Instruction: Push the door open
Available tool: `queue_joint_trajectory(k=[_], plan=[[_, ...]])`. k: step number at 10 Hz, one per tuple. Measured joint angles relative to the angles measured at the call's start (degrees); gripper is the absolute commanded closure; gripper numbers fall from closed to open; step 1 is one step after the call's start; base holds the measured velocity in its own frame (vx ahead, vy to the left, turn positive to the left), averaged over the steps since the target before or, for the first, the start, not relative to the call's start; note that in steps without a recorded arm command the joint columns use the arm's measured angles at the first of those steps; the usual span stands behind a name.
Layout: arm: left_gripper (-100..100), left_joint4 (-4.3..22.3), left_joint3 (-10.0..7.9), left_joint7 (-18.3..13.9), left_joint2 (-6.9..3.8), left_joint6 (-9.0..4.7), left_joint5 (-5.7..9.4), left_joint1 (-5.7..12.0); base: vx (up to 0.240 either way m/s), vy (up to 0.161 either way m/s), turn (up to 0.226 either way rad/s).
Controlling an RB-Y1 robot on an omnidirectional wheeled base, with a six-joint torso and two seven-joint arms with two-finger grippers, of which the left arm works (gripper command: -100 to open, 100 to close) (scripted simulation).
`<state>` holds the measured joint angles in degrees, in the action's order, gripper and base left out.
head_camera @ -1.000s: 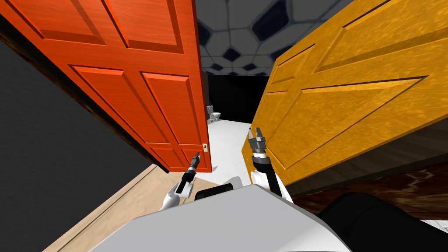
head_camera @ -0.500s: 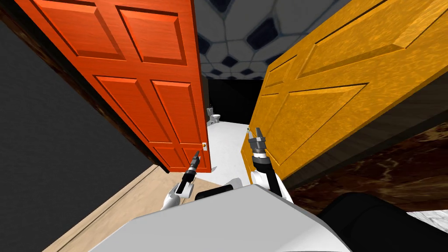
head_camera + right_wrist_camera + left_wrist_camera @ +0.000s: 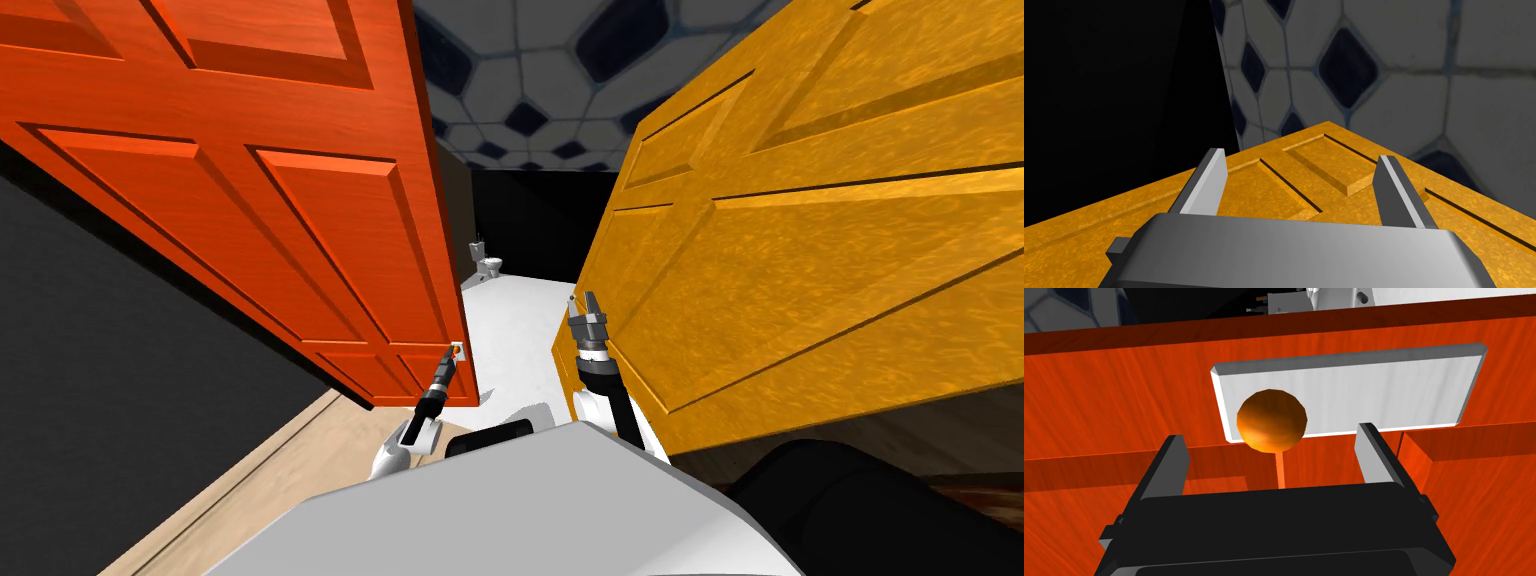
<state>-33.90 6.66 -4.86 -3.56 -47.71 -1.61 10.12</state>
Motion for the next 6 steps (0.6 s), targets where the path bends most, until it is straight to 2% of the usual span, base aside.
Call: queue_joint_trajectory(k=[1,2,6], plan=[[-100,0.0,-0.09,0.1,0.14,-0.2,0.04,-0.07,0.071,-0.013,0.005],[100,-0.03,-0.08,0.11,0.18,-0.29,0.04,-0.09,-0.014,0.0,0.002],[100,0.07,-0.07,0.14,0.14,-0.08,0.02,-0.1,-0.015,0.003,-0.004]])
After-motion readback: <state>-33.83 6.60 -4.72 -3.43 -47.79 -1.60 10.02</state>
